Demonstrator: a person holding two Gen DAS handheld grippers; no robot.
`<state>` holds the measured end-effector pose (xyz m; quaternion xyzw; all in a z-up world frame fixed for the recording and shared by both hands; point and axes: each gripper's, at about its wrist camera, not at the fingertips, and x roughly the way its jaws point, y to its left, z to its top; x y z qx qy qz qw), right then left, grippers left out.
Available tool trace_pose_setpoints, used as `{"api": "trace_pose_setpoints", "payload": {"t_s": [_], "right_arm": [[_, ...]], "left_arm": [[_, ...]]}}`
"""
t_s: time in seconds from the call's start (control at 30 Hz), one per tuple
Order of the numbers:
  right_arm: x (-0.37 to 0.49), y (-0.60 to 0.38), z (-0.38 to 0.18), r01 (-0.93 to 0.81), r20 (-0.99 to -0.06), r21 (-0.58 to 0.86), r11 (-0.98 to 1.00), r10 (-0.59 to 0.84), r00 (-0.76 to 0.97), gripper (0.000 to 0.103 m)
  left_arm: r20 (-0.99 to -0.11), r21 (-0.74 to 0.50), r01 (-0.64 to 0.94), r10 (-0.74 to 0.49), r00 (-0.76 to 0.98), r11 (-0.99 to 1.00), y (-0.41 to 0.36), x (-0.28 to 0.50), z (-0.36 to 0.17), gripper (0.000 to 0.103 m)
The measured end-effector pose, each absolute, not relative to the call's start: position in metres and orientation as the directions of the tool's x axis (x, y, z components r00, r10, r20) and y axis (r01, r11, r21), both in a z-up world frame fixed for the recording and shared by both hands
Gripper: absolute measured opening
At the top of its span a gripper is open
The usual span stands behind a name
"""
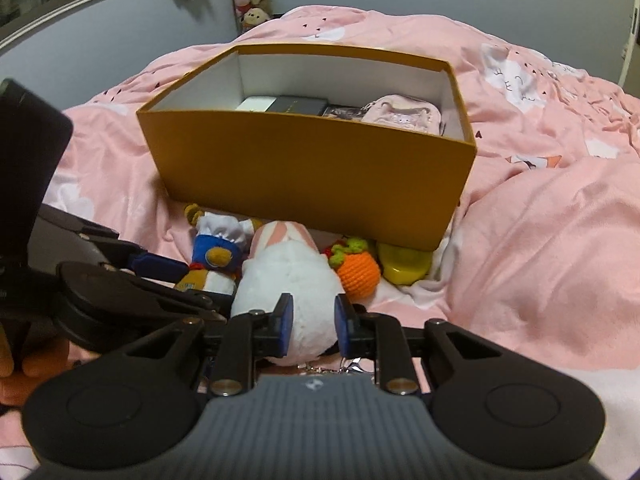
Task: Organize objects
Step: 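Grasp the sailor duck plush with the left tool while the right tool grasps the white striped-hat plush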
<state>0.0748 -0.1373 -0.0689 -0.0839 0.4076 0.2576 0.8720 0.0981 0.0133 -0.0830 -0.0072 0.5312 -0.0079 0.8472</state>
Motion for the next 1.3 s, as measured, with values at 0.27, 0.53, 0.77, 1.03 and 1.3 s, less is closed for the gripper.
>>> {"api": "trace_pose_setpoints", "payload": {"t_s": [0.27,0.53,0.77,1.03,1.3], "right_arm": [[0.054,-0.106,-0.07,-0.665,-0.75,-0.029,0.746,0.424,0.508,0.024],[0.05,-0.076,-0.09,-0.719,-0.795,-0.149,0.679,0.35,0.496,0.051],[0.043,-0.053,-0.116,-0.654,-0.729,-0.431,0.622,0.187,0.659,0.064],[0.059,-0.054,-0.127,-0.611,-0.72,-0.465,0.641,0.127,0.682,0.062],[0.093,-0.109,-0.083,-0.53,-0.77,-0.02,0.847,0.326,0.549,0.057]], "left_arm": [[-0.881,-0.181,-0.077,-0.127,0.456,0.98,0.055,0.082,-0.071,0.048],[-0.867,-0.256,-0.119,-0.173,0.467,0.959,0.074,0.078,-0.071,0.044],[-0.861,-0.28,-0.123,-0.192,0.472,0.952,0.075,0.08,-0.074,0.044],[-0.871,-0.257,-0.096,-0.187,0.454,0.962,0.069,0.08,-0.078,0.059],[-0.871,-0.266,-0.111,-0.189,0.453,0.958,0.079,0.073,-0.071,0.049]]}}
